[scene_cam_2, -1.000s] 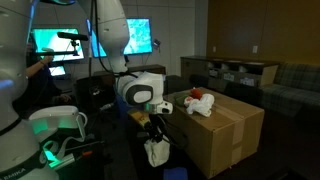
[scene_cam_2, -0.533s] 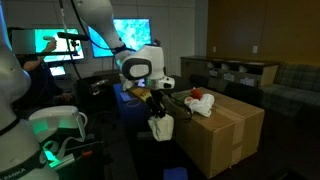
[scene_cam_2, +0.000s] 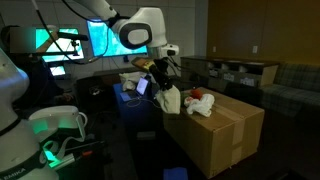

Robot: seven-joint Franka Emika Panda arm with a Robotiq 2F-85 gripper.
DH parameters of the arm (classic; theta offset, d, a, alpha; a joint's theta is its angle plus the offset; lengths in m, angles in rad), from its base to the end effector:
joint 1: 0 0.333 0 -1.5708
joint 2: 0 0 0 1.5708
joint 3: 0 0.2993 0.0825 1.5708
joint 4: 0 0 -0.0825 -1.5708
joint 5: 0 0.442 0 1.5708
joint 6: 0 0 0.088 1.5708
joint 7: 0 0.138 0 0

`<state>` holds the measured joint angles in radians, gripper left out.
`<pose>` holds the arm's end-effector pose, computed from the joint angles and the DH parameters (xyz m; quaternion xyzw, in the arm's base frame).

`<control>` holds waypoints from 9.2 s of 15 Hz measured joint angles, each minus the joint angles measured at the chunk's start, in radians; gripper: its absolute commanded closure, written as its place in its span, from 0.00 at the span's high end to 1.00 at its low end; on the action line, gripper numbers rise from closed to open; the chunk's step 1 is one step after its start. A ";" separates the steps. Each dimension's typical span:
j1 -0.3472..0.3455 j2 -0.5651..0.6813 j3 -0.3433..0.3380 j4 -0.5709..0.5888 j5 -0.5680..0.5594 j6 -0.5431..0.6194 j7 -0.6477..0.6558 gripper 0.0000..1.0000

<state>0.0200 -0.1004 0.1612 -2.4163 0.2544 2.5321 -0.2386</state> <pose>0.5395 0.0993 0.2835 -0.9850 -0.1125 -0.1093 0.0723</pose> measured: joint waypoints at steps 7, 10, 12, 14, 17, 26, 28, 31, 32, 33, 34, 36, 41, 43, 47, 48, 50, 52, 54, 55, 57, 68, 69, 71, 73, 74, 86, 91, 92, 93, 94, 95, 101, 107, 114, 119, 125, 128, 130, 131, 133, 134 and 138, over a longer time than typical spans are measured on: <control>0.011 -0.033 -0.067 0.148 -0.017 -0.051 0.019 0.03; 0.011 0.015 -0.077 0.227 -0.034 -0.050 0.024 0.03; 0.011 0.070 -0.079 0.288 -0.047 -0.050 0.027 0.03; 0.012 0.133 -0.079 0.357 -0.063 -0.050 0.034 0.03; 0.011 0.215 -0.080 0.468 -0.080 -0.052 0.053 0.03; -0.016 0.410 -0.100 0.834 -0.081 -0.123 0.101 0.03; -0.018 0.465 -0.101 0.903 -0.082 -0.129 0.111 0.03; -0.013 0.557 -0.101 0.995 -0.086 -0.129 0.118 0.03; -0.009 0.589 -0.100 1.025 -0.091 -0.129 0.122 0.03; -0.005 0.622 -0.100 1.056 -0.096 -0.129 0.128 0.03; -0.001 0.656 -0.100 1.088 -0.101 -0.131 0.132 0.03; 0.006 0.724 -0.100 1.149 -0.110 -0.140 0.136 0.03; 0.009 0.883 -0.099 1.290 -0.133 -0.220 0.134 0.03; 0.009 0.928 -0.096 1.333 -0.135 -0.271 0.127 0.03; 0.019 0.983 -0.096 1.387 -0.163 -0.337 0.120 0.41; 0.021 0.990 -0.096 1.397 -0.168 -0.350 0.119 0.50; 0.024 0.993 -0.096 1.408 -0.172 -0.370 0.115 0.64; 0.025 0.991 -0.096 1.418 -0.174 -0.379 0.112 0.79; 0.027 0.984 -0.096 1.421 -0.177 -0.379 0.110 0.94; 0.028 0.977 -0.096 1.420 -0.177 -0.379 0.110 1.00; 0.031 0.957 -0.094 1.415 -0.177 -0.379 0.110 1.00; 0.116 0.766 -0.069 1.102 -0.178 -0.335 0.110 1.00; 0.123 0.745 -0.067 1.057 -0.179 -0.322 0.110 1.00; 0.137 0.704 -0.064 0.963 -0.191 -0.280 0.112 1.00; 0.152 0.664 -0.063 0.865 -0.214 -0.214 0.118 1.00; 0.160 0.647 -0.063 0.819 -0.227 -0.178 0.124 1.00; 0.199 0.563 -0.061 0.517 -0.323 0.193 0.208 1.00; 0.199 0.552 -0.049 0.500 -0.323 0.236 0.208 1.00; 0.199 0.550 -0.045 0.498 -0.323 0.246 0.208 1.00; 0.199 0.548 -0.039 0.498 -0.323 0.256 0.208 1.00; 0.198 0.547 -0.033 0.498 -0.322 0.270 0.208 1.00; 0.197 0.547 -0.026 0.497 -0.320 0.282 0.208 1.00; 0.197 0.558 -0.004 0.498 -0.316 0.323 0.206 1.00; 0.181 0.587 -0.005 0.515 -0.316 0.338 0.187 1.00; 0.169 0.660 -0.015 0.572 -0.322 0.344 0.161 1.00; 0.171 0.707 -0.038 0.623 -0.331 0.359 0.156 1.00; 0.171 0.714 -0.069 0.658 -0.332 0.362 0.156 1.00; 0.169 0.714 -0.083 0.669 -0.332 0.362 0.156 1.00; 0.169 0.714 -0.092 0.674 -0.332 0.362 0.156 1.00; 0.169 0.714 -0.096 0.676 -0.332 0.362 0.156 1.00; 0.168 0.715 -0.101 0.679 -0.332 0.362 0.156 1.00; 0.167 0.716 -0.102 0.680 -0.332 0.362 0.156 1.00; 0.165 0.733 -0.101 0.688 -0.332 0.361 0.156 1.00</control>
<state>0.1847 0.6324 0.0605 -1.7283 -0.0779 2.8929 -0.0829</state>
